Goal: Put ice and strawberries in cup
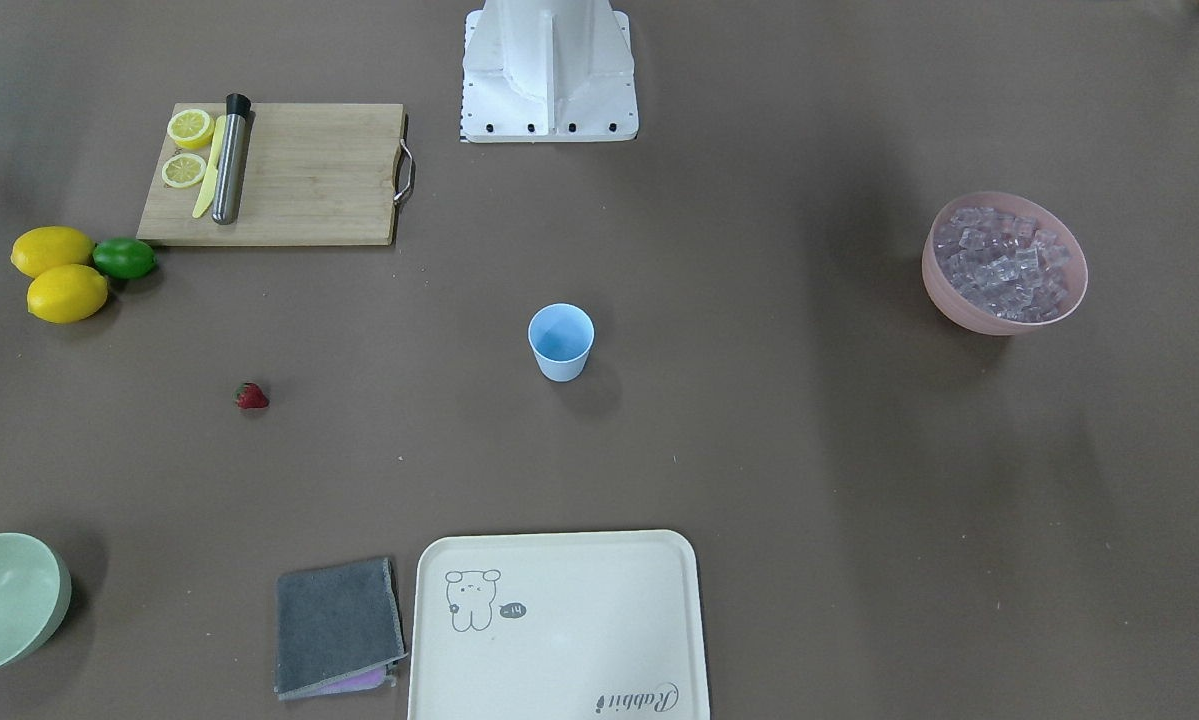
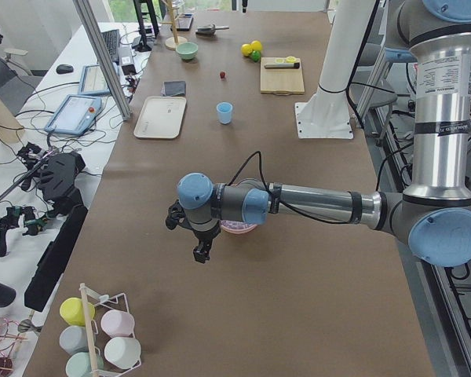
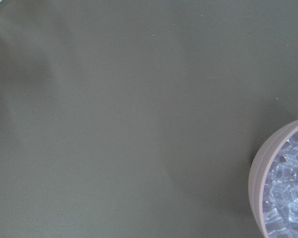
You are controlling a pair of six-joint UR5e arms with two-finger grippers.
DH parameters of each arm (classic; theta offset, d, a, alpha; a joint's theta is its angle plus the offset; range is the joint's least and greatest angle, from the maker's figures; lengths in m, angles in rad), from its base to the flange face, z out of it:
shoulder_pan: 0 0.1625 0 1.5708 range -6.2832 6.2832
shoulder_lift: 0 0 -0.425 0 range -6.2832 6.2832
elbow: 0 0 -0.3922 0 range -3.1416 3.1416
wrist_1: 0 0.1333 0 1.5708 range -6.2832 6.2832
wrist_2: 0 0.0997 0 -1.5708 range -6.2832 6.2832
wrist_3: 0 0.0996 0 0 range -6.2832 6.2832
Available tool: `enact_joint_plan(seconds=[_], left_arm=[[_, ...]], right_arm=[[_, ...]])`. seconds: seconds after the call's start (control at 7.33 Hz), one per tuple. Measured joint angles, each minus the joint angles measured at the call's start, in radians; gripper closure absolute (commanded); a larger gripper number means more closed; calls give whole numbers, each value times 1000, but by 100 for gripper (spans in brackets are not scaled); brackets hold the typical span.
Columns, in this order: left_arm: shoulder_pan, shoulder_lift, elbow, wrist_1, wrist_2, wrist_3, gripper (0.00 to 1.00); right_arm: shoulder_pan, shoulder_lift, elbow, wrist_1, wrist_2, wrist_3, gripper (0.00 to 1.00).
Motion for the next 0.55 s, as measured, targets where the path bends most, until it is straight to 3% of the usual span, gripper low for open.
enact_joint_plan(seconds=[0.55], left_arm=[[1, 3, -2, 0, 1, 0, 1]], right_arm=[[1, -6, 4, 24, 5, -25, 0]])
